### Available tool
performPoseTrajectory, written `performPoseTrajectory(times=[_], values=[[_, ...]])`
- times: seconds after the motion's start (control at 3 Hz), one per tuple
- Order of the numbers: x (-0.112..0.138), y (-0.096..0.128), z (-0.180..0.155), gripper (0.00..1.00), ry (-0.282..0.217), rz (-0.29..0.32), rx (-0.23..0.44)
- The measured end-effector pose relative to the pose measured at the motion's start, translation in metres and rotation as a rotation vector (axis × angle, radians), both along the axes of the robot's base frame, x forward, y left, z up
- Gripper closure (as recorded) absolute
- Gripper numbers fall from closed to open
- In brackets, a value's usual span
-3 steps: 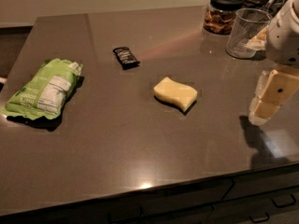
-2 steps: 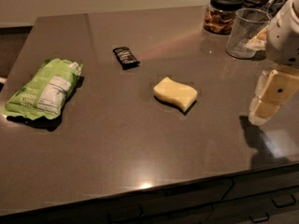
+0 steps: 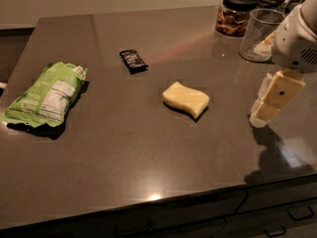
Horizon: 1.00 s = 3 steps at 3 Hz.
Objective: Move sponge near green rice chip bag
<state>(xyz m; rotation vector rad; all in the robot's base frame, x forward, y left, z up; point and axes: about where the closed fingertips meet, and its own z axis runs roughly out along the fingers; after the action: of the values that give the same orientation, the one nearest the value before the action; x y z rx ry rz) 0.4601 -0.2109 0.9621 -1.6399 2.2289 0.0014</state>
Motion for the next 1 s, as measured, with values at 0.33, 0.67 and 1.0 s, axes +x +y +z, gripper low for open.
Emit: performPoseTrajectory(times=[0.33, 0.67, 1.0], values=[[0.021, 0.021, -0.026, 0.00, 0.024, -0.019, 0.094], [0.032, 0.041, -0.042, 0.00, 0.034, -0.025, 0.161], [0.058, 0.081, -0.061, 0.00, 0.039, -0.001, 0.223]])
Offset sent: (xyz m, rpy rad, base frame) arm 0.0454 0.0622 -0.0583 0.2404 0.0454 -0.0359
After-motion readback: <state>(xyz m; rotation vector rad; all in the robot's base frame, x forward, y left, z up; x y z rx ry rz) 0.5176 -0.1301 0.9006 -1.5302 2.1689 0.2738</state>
